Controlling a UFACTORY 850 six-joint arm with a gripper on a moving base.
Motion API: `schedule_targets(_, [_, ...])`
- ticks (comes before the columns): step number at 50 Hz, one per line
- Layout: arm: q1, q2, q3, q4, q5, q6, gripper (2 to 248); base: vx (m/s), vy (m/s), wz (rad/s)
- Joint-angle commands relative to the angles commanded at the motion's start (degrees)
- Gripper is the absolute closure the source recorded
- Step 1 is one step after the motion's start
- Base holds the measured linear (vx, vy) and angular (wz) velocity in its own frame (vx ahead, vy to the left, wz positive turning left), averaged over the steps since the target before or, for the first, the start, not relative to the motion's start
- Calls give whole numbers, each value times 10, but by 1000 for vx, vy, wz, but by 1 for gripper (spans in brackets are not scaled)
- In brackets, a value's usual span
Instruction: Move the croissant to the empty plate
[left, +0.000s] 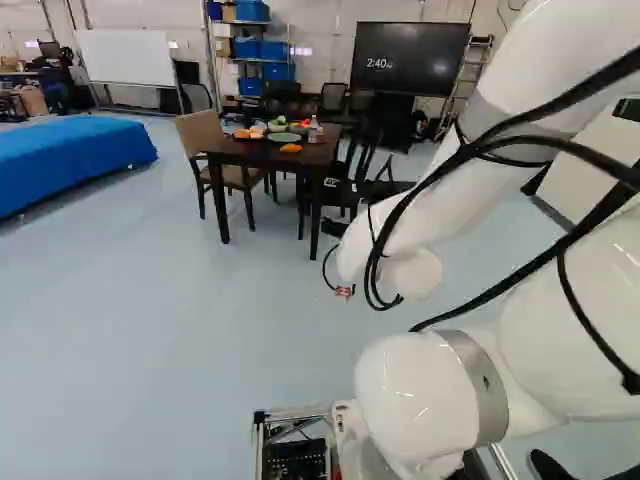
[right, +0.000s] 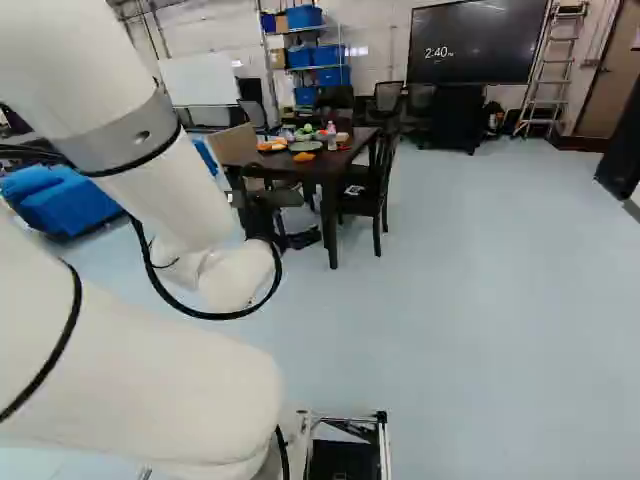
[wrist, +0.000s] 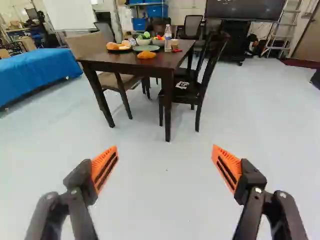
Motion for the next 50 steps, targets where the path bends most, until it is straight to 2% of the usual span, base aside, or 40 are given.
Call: schedule_targets(50, [0, 0, 0, 0, 0, 0, 3, 82, 14, -9])
